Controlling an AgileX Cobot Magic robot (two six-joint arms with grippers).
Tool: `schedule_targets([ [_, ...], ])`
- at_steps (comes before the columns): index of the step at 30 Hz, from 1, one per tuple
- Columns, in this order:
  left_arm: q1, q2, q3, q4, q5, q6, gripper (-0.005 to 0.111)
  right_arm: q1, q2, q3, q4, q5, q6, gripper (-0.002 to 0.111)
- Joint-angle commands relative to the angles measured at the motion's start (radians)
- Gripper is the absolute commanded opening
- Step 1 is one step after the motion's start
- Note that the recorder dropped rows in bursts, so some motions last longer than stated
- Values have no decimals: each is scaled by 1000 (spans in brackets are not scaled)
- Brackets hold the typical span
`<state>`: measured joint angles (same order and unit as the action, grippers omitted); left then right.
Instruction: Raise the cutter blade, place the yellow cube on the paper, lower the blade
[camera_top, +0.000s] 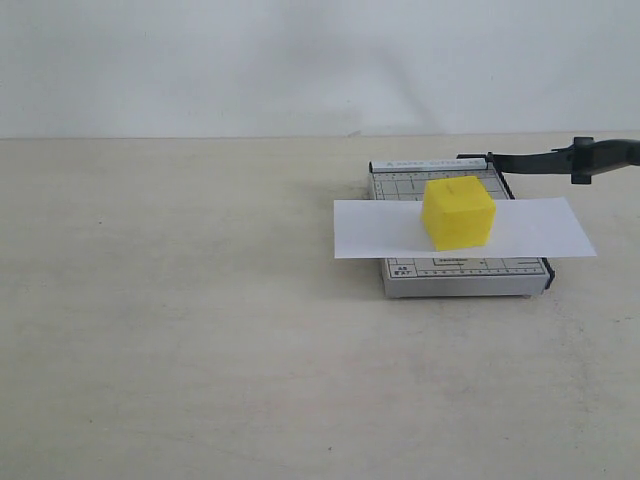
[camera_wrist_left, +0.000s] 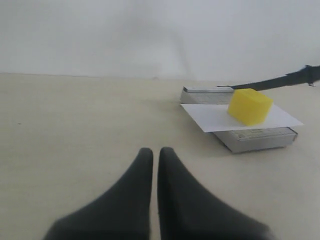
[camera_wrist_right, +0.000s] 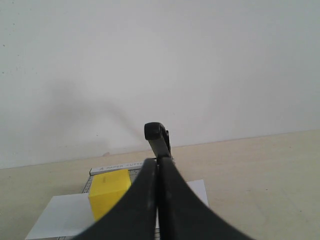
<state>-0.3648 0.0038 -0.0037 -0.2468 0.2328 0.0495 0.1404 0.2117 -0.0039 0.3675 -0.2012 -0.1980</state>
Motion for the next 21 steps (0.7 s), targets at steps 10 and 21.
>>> schedule_targets([
  [10, 133, -4, 4, 4, 0, -3, 4, -2, -5, 4, -6, -21, 25, 0],
  [21, 175, -4, 4, 127, 72, -3, 4, -2, 9, -63, -9, 182, 140, 21],
])
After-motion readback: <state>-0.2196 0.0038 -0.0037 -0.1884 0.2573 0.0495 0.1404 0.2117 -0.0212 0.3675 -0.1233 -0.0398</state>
